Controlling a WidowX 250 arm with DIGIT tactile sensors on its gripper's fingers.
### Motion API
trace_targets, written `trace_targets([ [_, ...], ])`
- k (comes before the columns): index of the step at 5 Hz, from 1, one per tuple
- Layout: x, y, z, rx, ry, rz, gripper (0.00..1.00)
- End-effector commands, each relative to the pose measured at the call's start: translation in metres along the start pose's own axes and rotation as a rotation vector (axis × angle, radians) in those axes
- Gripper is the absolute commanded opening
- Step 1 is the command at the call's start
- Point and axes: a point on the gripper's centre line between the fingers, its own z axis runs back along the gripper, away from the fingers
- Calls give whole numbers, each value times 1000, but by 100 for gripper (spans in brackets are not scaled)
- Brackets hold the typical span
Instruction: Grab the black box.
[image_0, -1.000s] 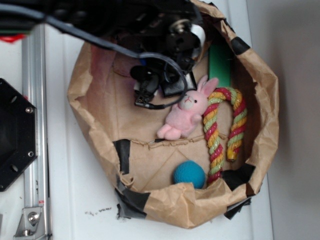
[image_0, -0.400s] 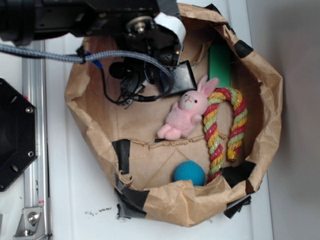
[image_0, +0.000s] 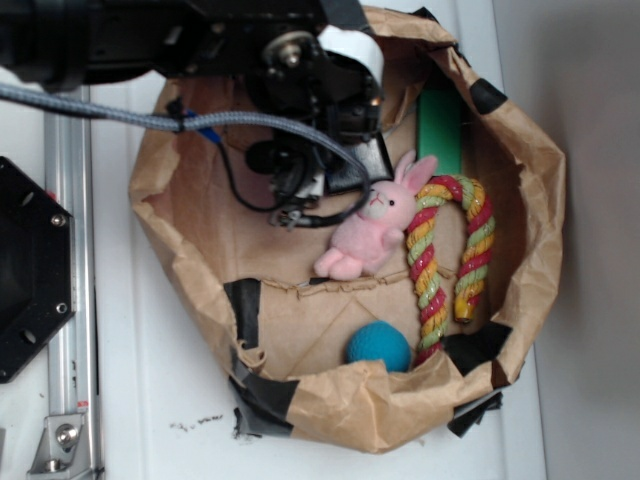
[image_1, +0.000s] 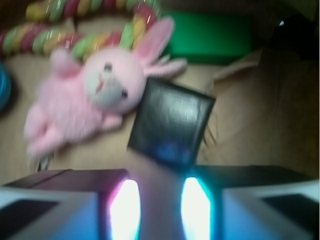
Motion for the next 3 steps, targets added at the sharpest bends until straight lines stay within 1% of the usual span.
trace_targets([
  [1, 28, -9, -35, 20, 57, 148, 100],
  [2, 31, -8, -48, 52, 114, 195, 100],
  [3, 29, -8, -51, 67, 142, 186, 100],
])
